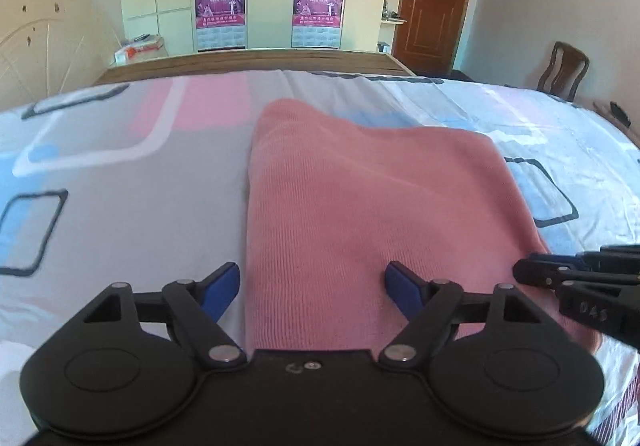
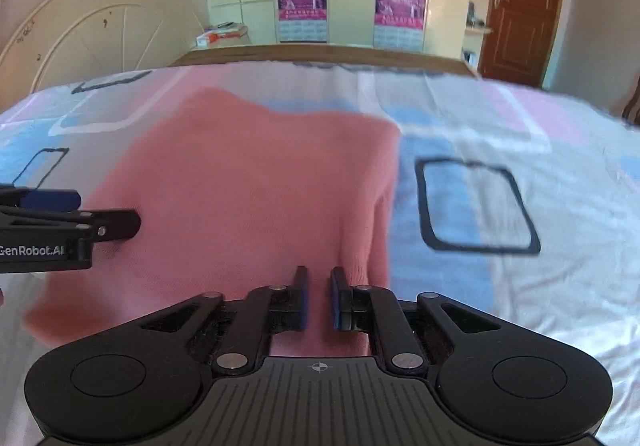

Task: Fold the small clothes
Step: 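Grasp the sweater end with both tools and fold it over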

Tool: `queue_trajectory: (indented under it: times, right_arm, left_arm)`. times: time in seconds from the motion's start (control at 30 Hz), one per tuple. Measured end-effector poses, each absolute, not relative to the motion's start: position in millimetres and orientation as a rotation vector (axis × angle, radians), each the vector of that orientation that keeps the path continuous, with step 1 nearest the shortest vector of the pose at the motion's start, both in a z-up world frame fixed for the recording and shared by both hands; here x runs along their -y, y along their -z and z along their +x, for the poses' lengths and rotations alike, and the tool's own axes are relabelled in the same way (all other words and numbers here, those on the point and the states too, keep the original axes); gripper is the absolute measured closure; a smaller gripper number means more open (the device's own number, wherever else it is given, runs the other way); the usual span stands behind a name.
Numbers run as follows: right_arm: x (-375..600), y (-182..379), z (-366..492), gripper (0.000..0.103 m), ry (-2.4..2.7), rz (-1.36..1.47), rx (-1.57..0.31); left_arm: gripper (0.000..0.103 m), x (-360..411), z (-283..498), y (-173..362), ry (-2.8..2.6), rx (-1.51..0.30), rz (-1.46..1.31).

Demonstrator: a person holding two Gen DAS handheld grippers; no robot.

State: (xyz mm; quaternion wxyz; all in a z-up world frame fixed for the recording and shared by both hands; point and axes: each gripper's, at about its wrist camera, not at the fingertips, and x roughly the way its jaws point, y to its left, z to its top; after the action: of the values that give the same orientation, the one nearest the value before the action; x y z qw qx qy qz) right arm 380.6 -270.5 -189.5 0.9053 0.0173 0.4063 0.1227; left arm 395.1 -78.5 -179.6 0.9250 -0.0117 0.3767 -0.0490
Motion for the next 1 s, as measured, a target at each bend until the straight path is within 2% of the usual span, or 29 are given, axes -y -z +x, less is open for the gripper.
queue_trajectory:
  times: [0.17, 0.23, 0.27, 0.3, 0.5, 0.63, 0.83, 0.9, 0.93, 0.97, 1.0]
  right_arm:
    - [279.1, 177.0, 379.6, 0.089, -0.273, 0.071, -0.809]
    - [286.5, 171.5, 382.6, 0.068, -0.286, 0.129, -0.804]
    - [291.2, 170.0, 385.3, 0.048, -0.286, 0.161, -0.802]
    - [294.0, 169.0, 388.4, 0.039, -0.272, 0.181, -0.800]
    - [316.5, 179.3, 411.6, 0.039, -0.259, 0.327, -0.868]
    - [326.4, 197.2, 421.2, 0.039, -0.273, 0.413, -0.917]
    - [320.6, 205.1, 429.7, 0.043, -0.319, 0.434, -0.920]
    - [315.0, 206.7, 433.2, 0.045, -0.324, 0.429, -0.920]
    - [311.6, 208.0, 436.1, 0.048, -0.324, 0.422, -0.922]
    - [310.8, 207.3, 438.3, 0.067, -0.321, 0.429, -0.928]
    - [312.2, 207.3, 440.5, 0.079, -0.340, 0.467, -0.946]
  left_arm:
    - [0.020, 75.2, 397.5, 170.7, 0.098, -0.773, -0.035]
    - [0.019, 73.7, 401.9, 166.9, 0.093, -0.769, -0.034]
    - [0.018, 73.2, 405.0, 164.6, 0.088, -0.768, -0.030]
    - [0.017, 72.3, 407.1, 163.7, 0.088, -0.768, -0.028]
    - [0.012, 67.7, 423.0, 173.2, 0.113, -0.820, -0.038]
    - [0.013, 67.2, 431.1, 182.8, 0.163, -0.837, -0.084]
    - [0.027, 57.9, 447.9, 196.8, 0.227, -0.901, -0.227]
    - [0.036, 58.9, 449.0, 197.6, 0.241, -0.902, -0.235]
    - [0.040, 60.3, 449.1, 196.4, 0.247, -0.899, -0.229]
    - [0.048, 62.3, 448.4, 194.3, 0.255, -0.895, -0.222]
    - [0.056, 63.9, 447.6, 192.2, 0.258, -0.889, -0.210]
